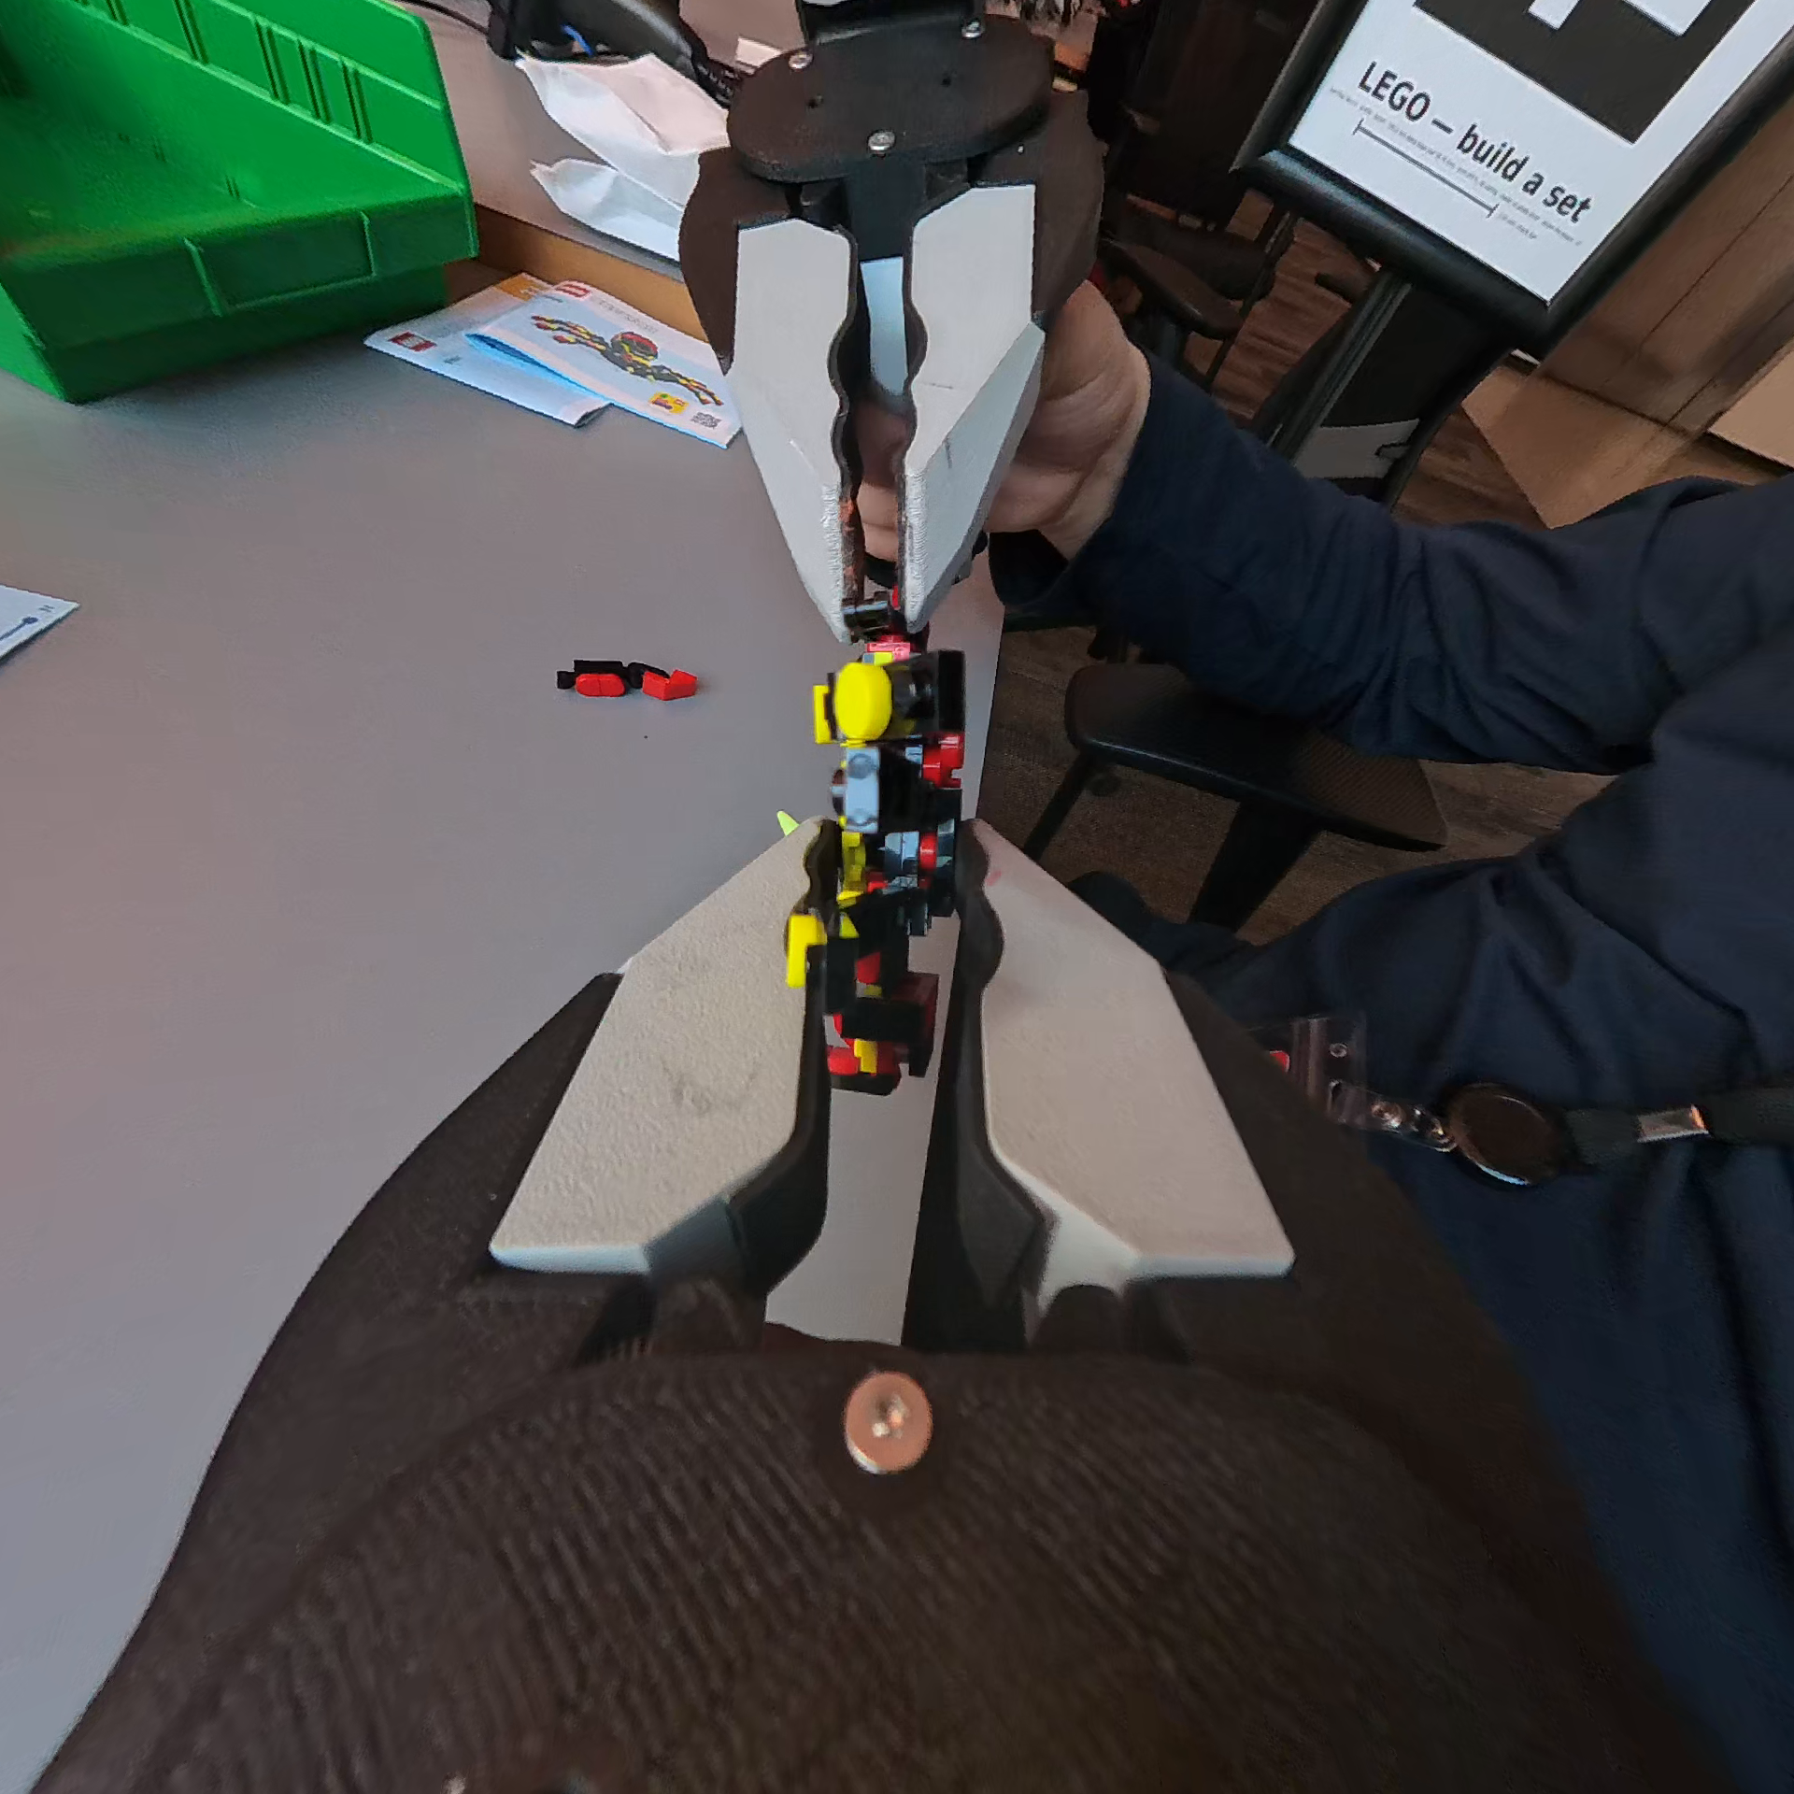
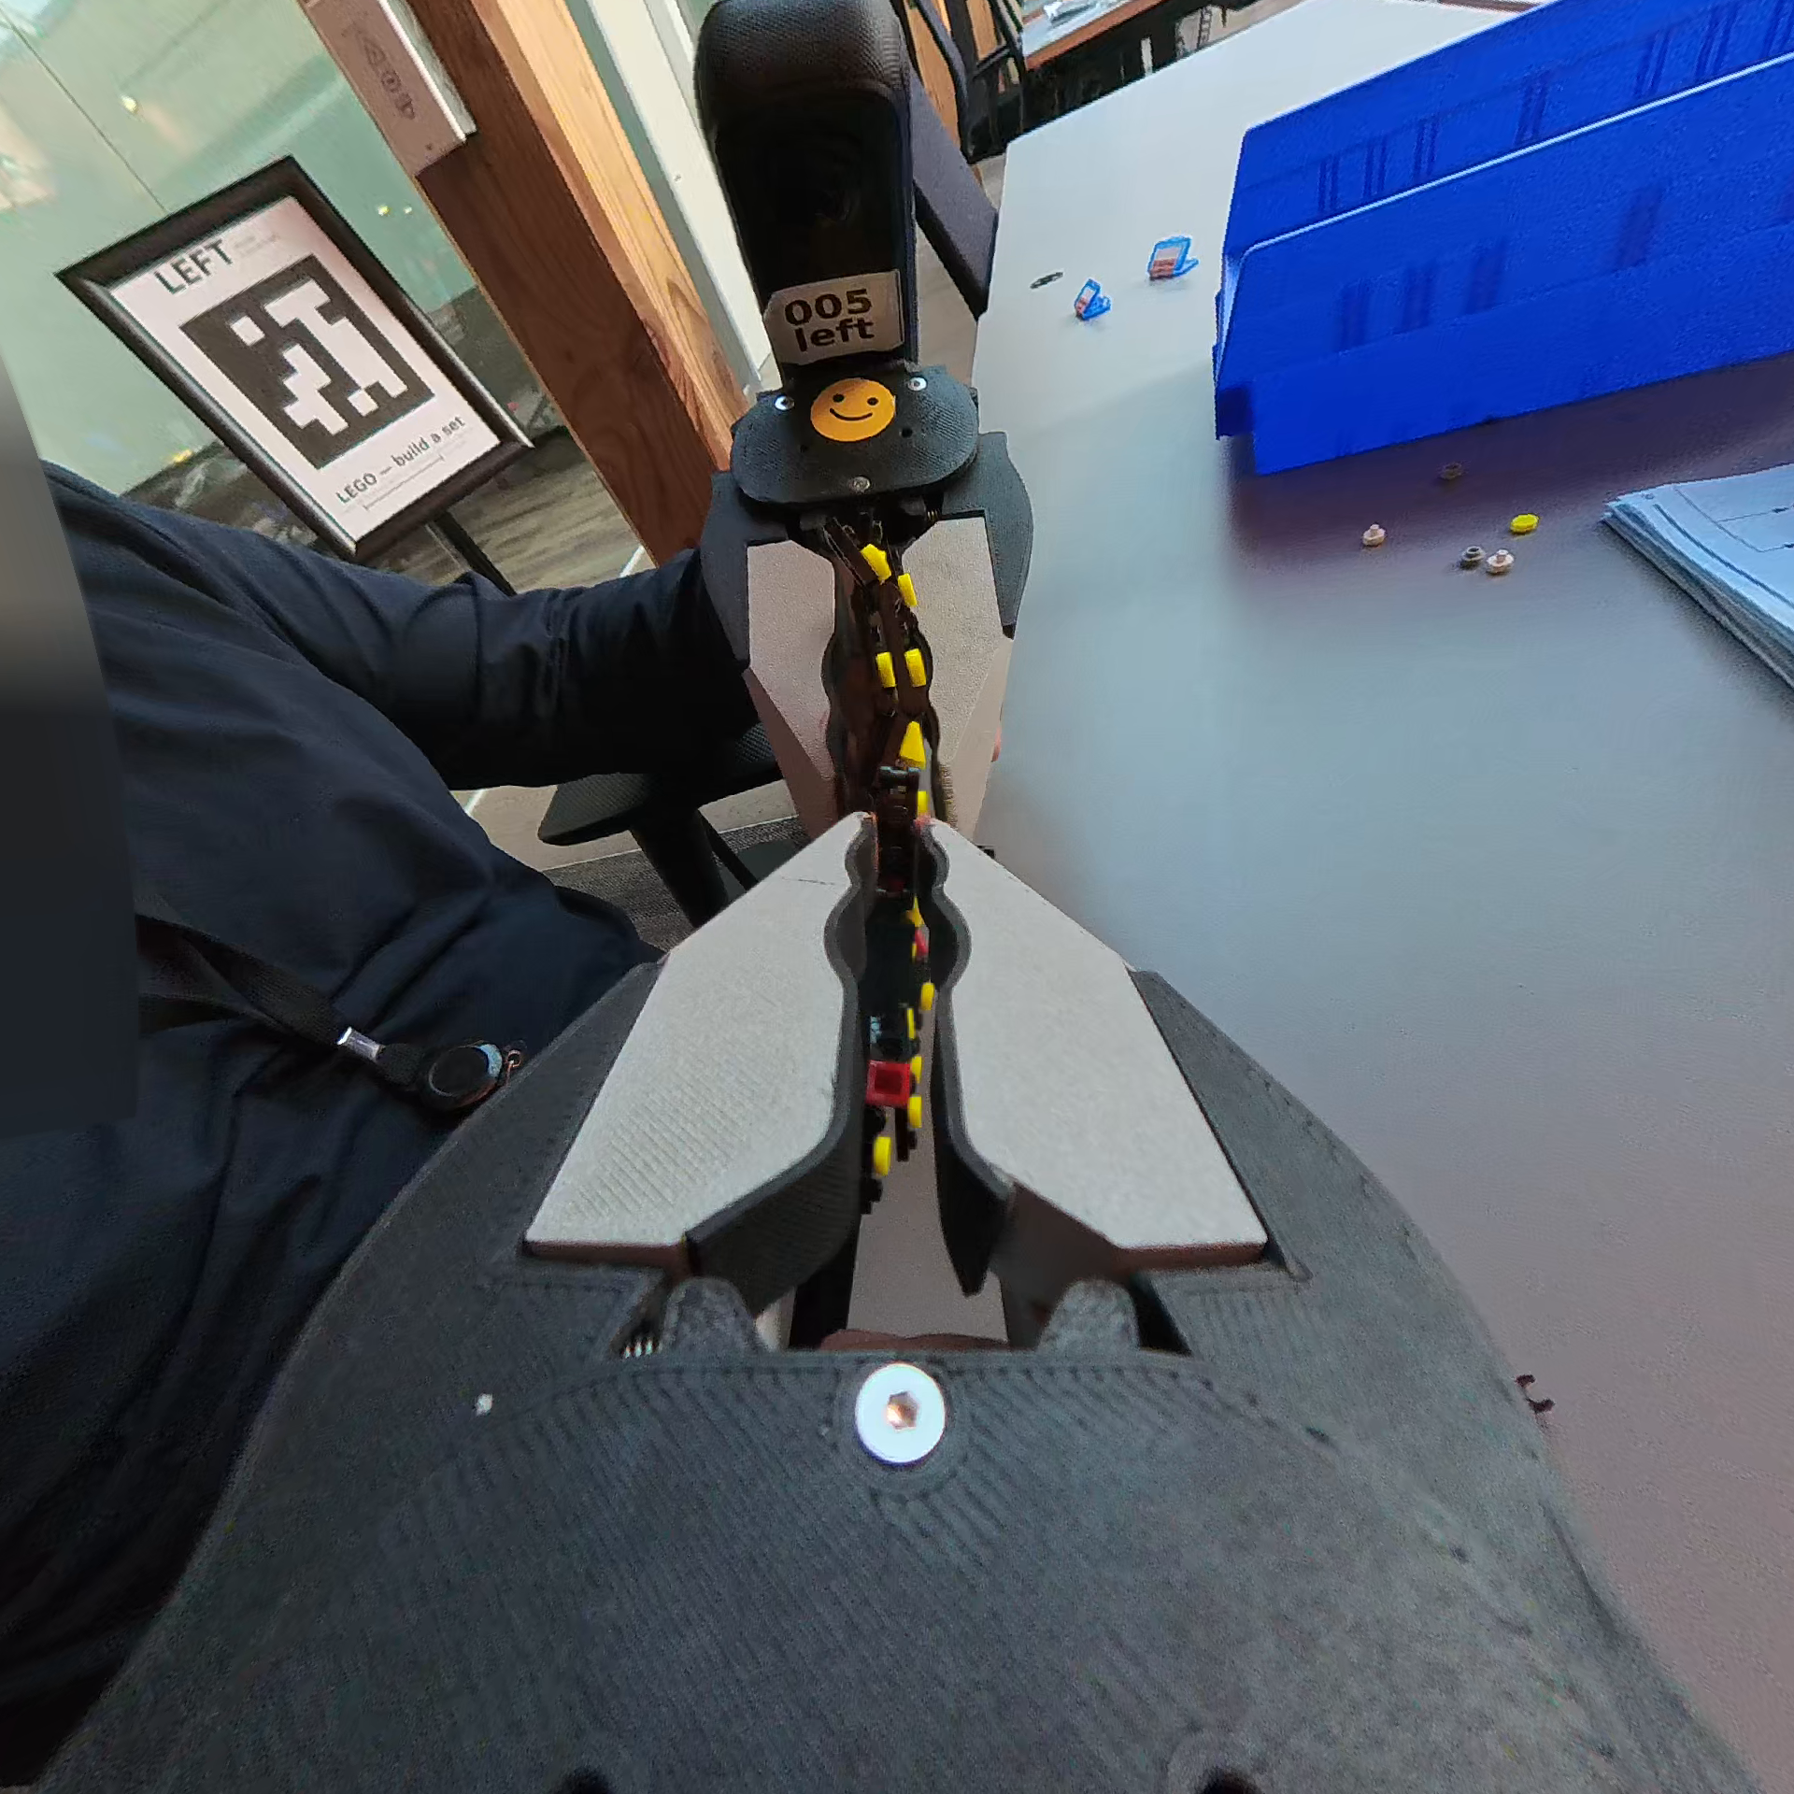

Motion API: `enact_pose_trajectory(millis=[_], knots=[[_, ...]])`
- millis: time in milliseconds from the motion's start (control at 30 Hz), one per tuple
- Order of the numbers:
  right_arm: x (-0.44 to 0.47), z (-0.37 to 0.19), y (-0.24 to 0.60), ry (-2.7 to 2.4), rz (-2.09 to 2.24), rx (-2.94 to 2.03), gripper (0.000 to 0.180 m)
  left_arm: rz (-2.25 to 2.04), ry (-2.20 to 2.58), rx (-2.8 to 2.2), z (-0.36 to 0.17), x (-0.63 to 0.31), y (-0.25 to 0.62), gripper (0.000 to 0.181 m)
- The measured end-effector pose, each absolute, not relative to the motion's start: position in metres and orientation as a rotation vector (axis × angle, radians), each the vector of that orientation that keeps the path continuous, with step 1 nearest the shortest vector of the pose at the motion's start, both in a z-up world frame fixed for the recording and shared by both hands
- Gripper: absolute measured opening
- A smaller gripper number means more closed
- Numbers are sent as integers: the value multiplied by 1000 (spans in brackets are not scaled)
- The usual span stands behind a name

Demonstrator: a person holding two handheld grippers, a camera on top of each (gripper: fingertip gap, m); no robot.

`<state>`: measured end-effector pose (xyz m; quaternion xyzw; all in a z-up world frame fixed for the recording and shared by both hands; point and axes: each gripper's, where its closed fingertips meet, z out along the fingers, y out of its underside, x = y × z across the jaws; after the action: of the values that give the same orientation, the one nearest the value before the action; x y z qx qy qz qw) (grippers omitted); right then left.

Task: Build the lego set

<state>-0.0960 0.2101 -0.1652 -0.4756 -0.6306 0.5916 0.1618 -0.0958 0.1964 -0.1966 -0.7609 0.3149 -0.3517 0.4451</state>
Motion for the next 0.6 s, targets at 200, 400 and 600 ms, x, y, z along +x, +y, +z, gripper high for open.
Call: enact_pose_trajectory(millis=[200,400,600], knots=[[-95,-168,211,-1801,1656,-1361,4,-865,768,-1891,-198,-97,198,21],[-95,-167,217,-1778,1627,-1351,4,-862,737,-1864,-195,-98,203,21],[-96,-166,216,-1769,1631,-1343,4,-852,742,-1860,-196,-97,203,21]])
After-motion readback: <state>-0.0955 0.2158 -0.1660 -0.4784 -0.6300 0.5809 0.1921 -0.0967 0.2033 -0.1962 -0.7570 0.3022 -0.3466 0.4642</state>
